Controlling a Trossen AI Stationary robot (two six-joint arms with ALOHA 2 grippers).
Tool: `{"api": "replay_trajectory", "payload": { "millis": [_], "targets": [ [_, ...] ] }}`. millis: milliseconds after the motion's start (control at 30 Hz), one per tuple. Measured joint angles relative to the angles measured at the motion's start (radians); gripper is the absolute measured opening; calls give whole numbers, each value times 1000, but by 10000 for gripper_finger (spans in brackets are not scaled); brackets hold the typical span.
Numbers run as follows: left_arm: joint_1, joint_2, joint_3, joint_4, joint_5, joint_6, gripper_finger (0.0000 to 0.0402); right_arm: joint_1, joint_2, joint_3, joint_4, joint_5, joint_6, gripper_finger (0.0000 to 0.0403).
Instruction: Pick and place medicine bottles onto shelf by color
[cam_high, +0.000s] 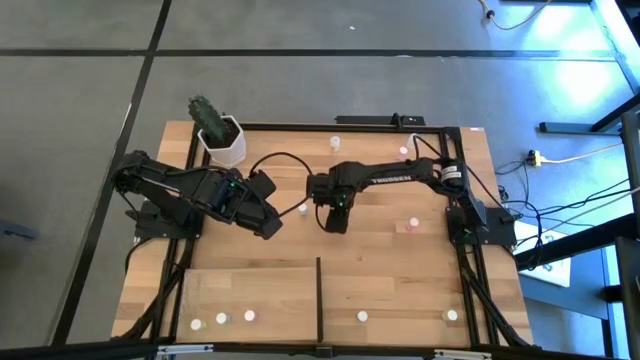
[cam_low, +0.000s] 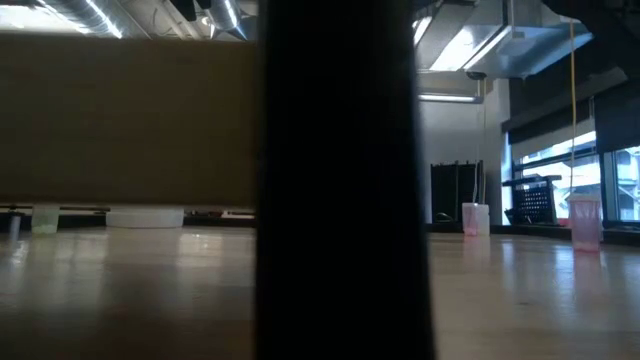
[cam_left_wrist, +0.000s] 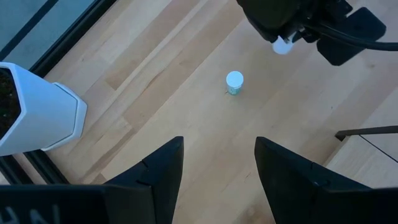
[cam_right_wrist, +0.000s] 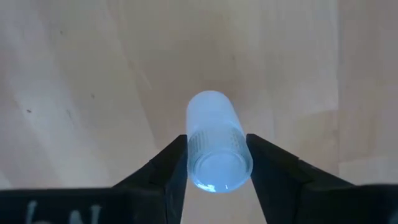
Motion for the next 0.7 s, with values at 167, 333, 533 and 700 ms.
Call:
{"api": "replay_trajectory", "payload": {
  "millis": [167,333,533,700],
  "targets": [
    [0,0,0,0,0,0,192,0,0,0,9,0,-1,182],
    [0,0,0,0,0,0,192,0,0,0,34,1,0,205],
    [0,0,0,0,0,0,192,0,0,0,47,1,-1,215],
    [0,0,0,0,0,1,192,0,0,16,21,0,1,215]
  ]
}}
